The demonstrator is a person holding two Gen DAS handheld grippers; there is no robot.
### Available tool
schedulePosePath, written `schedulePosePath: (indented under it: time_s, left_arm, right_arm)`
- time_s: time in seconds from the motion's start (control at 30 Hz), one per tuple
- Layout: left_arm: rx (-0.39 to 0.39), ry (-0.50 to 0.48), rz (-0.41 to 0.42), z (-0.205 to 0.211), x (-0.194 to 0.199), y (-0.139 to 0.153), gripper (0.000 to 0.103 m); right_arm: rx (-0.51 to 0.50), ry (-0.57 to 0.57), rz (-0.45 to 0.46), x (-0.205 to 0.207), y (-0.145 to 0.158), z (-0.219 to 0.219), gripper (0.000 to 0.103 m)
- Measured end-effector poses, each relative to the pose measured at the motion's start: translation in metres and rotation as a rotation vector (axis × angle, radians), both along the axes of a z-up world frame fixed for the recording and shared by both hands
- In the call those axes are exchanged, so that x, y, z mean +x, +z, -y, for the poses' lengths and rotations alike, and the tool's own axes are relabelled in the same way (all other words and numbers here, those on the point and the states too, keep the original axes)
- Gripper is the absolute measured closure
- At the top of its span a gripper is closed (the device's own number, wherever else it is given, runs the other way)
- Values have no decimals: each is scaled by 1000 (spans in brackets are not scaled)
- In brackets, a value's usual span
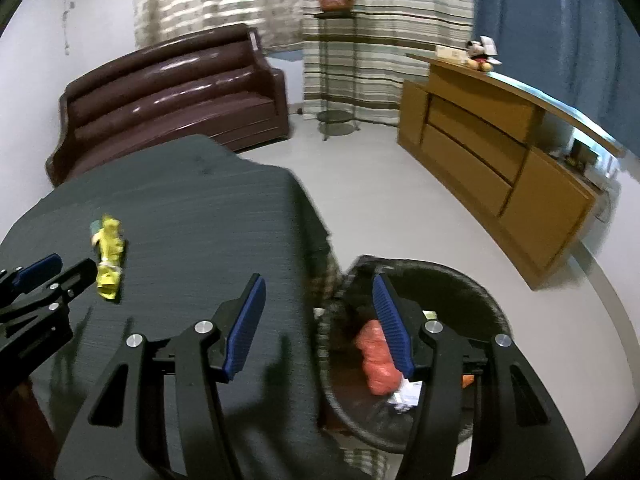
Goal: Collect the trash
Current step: 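Move both open tools back from the bin to the yellow wrapper and green bottle, then grasp the yellow string-tied wrapper with the right tool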
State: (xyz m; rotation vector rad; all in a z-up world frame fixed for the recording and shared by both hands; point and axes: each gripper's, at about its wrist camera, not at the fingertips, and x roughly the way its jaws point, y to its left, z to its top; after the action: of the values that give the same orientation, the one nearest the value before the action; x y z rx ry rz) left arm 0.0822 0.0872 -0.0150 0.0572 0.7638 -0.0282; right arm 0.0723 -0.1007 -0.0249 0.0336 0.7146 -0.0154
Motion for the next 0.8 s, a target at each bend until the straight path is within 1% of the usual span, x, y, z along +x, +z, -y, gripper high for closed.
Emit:
schedulePosePath:
  time_s: [0.27,0.57,0.8]
  left_arm:
    - [-3,97,-11,-47,5,-3,46]
    - [4,183,-22,-85,4,-8,46]
    - [-5,237,-37,-106,5,-13,46]
  right_arm:
    - [-4,101,-17,14,-2,-55,48]
    - [-2,193,-40,28,-6,-104,49]
    - [-14,257,-57,29,-11,-138,49]
